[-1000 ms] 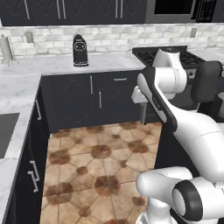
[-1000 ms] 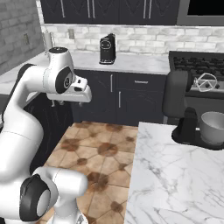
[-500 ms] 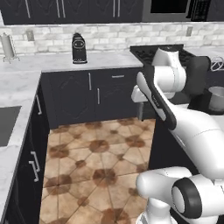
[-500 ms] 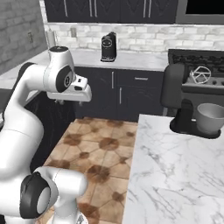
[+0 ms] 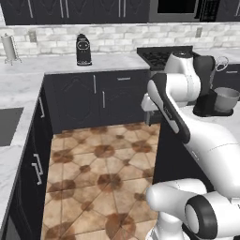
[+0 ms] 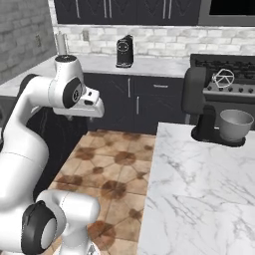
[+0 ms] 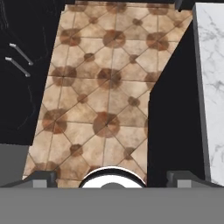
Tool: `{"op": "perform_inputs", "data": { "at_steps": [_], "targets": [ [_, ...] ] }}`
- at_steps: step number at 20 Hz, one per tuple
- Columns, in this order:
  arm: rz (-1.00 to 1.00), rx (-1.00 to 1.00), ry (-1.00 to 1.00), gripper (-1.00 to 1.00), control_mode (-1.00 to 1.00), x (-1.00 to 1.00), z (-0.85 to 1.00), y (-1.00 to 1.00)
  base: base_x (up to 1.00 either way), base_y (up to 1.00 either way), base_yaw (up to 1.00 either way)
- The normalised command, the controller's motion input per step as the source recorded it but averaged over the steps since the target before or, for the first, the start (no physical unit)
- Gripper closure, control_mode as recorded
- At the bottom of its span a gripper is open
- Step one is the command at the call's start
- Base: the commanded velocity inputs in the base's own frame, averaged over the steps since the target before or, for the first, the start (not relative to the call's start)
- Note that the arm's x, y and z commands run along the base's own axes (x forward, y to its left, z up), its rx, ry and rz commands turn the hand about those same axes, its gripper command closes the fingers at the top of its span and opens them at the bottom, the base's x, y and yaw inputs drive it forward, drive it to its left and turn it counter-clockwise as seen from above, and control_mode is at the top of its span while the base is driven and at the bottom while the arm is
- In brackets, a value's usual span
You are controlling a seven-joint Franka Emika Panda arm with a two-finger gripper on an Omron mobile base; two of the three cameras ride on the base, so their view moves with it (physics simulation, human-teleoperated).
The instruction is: Close the stand mixer head.
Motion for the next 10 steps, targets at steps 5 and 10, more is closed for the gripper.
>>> {"op": "perform_inputs", "data": {
  "at_steps": [5,10],
  "targets": [
    [0.0,0.0,0.0,-1.0,1.0,0.0,0.0,0.0,0.56,0.2,0.0],
    [0.0,0.0,0.0,-1.0,1.0,0.0,0.0,0.0,0.99,0.44,-0.02]
  ]
}}
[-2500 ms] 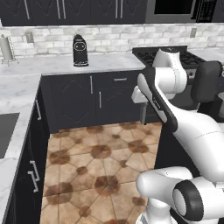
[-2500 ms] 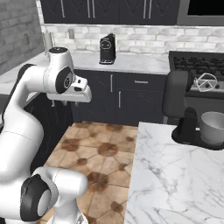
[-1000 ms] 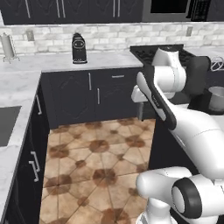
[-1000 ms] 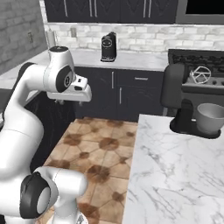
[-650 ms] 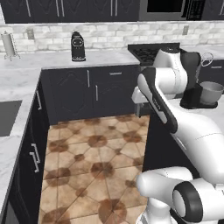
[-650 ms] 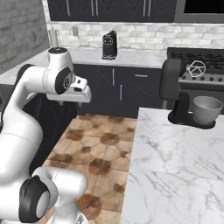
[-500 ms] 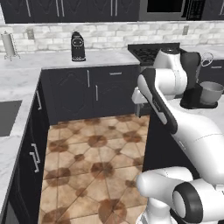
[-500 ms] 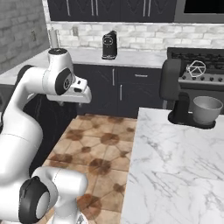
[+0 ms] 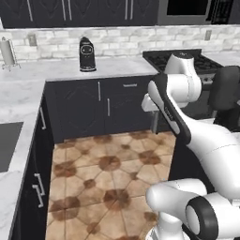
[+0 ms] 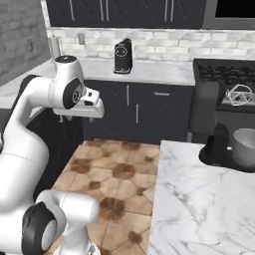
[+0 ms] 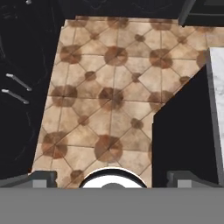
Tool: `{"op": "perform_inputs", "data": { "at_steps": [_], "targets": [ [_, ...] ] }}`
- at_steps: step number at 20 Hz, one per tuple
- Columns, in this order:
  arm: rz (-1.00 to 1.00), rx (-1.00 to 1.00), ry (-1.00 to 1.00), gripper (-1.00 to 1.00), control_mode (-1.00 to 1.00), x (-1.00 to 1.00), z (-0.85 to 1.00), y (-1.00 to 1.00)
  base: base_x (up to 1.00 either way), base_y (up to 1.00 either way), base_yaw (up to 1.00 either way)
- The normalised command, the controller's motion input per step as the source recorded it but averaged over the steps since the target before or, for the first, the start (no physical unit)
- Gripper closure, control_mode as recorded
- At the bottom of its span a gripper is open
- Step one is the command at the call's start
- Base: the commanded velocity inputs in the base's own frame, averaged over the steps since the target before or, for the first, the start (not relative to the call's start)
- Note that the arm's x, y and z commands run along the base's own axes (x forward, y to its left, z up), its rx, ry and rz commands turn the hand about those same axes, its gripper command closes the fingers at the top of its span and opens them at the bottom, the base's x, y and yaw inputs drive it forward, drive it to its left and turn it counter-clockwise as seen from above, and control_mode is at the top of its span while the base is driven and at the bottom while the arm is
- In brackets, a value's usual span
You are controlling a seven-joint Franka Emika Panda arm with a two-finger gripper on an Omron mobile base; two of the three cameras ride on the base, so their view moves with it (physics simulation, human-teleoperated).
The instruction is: Close the stand mixer head.
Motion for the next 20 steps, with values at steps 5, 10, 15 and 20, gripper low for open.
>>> {"op": "perform_inputs", "data": {
  "at_steps": [5,10,15,20],
  "targets": [
    [0.0,0.0,0.0,-1.0,1.0,0.0,0.0,0.0,0.89,0.6,-0.14],
    [0.0,0.0,0.0,-1.0,1.0,0.0,0.0,0.0,0.53,0.31,-0.35],
    [0.0,0.0,0.0,-1.0,1.0,0.0,0.0,0.0,0.39,0.1,-0.45],
    [0.0,0.0,0.0,-1.0,1.0,0.0,0.0,0.0,0.3,0.22,-0.46]
  ]
}}
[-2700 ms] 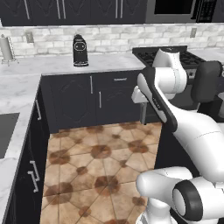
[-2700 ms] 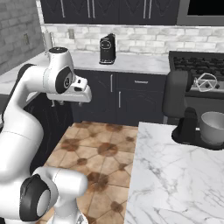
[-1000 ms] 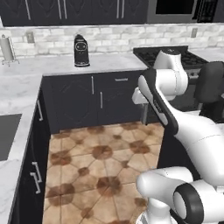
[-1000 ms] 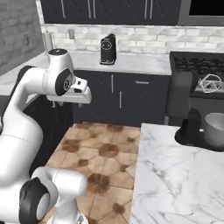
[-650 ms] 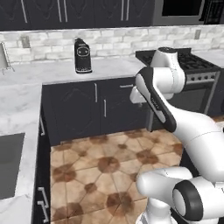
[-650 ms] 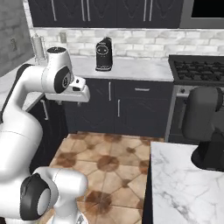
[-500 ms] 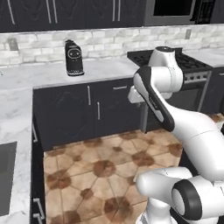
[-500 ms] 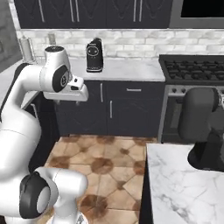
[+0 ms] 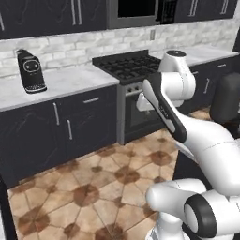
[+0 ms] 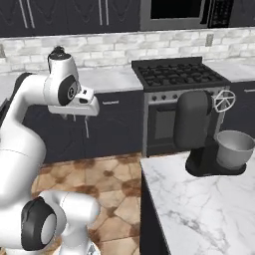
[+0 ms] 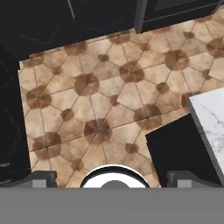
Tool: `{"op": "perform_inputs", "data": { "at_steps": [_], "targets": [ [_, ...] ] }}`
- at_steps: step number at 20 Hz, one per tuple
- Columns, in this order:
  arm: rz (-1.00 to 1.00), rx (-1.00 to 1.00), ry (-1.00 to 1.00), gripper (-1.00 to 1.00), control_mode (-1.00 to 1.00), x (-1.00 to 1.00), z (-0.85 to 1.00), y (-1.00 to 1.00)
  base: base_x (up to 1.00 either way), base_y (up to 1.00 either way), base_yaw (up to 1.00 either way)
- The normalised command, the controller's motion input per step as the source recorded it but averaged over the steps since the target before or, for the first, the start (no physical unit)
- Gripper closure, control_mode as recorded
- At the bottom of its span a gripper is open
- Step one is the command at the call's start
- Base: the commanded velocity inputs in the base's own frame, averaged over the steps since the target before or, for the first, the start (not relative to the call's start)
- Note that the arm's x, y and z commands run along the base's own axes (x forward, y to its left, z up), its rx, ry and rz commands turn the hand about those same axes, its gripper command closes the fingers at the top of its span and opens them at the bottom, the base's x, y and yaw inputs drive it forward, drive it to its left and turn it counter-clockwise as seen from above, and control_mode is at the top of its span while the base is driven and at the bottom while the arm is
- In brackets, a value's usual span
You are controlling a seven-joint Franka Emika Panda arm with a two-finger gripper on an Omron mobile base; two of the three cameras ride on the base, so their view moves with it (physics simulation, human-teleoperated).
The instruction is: Close the stand mixer head.
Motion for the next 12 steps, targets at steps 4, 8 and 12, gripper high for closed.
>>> {"op": "perform_inputs", "data": {
  "at_steps": [4,8,12],
  "targets": [
    [0.0,0.0,0.0,-1.0,1.0,0.0,0.0,0.0,0.29,0.3,-0.47],
    [0.0,0.0,0.0,-1.0,1.0,0.0,0.0,0.0,0.26,0.3,-0.48],
    [0.0,0.0,0.0,-1.0,1.0,0.0,0.0,0.0,0.19,0.3,-0.52]
  ]
}}
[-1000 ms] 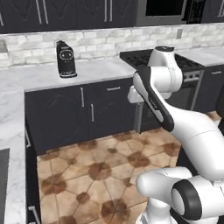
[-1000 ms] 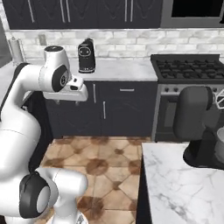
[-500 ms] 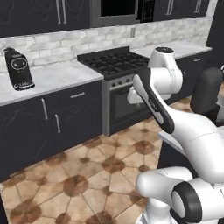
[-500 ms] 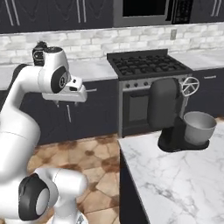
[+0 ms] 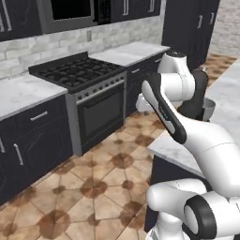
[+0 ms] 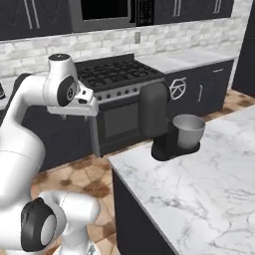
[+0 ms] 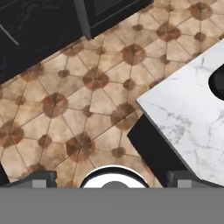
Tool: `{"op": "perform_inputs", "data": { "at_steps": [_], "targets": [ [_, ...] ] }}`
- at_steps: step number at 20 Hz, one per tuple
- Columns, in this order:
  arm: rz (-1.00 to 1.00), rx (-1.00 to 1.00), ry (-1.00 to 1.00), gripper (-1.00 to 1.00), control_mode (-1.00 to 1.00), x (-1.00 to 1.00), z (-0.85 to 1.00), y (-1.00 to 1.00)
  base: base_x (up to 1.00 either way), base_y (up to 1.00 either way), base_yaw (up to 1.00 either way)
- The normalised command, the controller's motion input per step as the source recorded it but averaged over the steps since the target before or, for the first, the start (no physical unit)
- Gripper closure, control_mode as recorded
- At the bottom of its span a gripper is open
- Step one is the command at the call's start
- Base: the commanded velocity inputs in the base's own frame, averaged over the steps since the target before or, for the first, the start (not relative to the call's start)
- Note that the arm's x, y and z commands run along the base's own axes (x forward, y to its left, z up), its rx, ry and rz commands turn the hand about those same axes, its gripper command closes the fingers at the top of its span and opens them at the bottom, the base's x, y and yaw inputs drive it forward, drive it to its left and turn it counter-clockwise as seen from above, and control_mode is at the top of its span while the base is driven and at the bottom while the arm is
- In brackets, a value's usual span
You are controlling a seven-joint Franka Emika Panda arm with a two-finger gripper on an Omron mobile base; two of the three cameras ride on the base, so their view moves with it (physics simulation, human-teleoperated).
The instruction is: Close the stand mixer head.
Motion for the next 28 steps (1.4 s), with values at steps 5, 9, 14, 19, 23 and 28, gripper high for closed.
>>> {"op": "perform_inputs", "data": {
  "at_steps": [5,9,14,19,23,28],
  "targets": [
    [0.0,0.0,0.0,-1.0,1.0,0.0,0.0,0.0,0.0,0.48,-0.48],
    [0.0,0.0,0.0,-1.0,1.0,0.0,0.0,0.0,0.0,0.5,-0.49],
    [0.0,0.0,0.0,-1.0,1.0,0.0,0.0,0.0,0.0,0.47,-0.48],
    [0.0,0.0,0.0,-1.0,1.0,0.0,0.0,0.0,0.0,0.45,-0.49],
    [0.0,0.0,0.0,-1.0,1.0,0.0,0.0,0.0,0.0,0.45,-0.48],
    [0.0,0.0,0.0,-1.0,1.0,0.0,0.0,0.0,0.0,0.48,-0.42]
  ]
}}
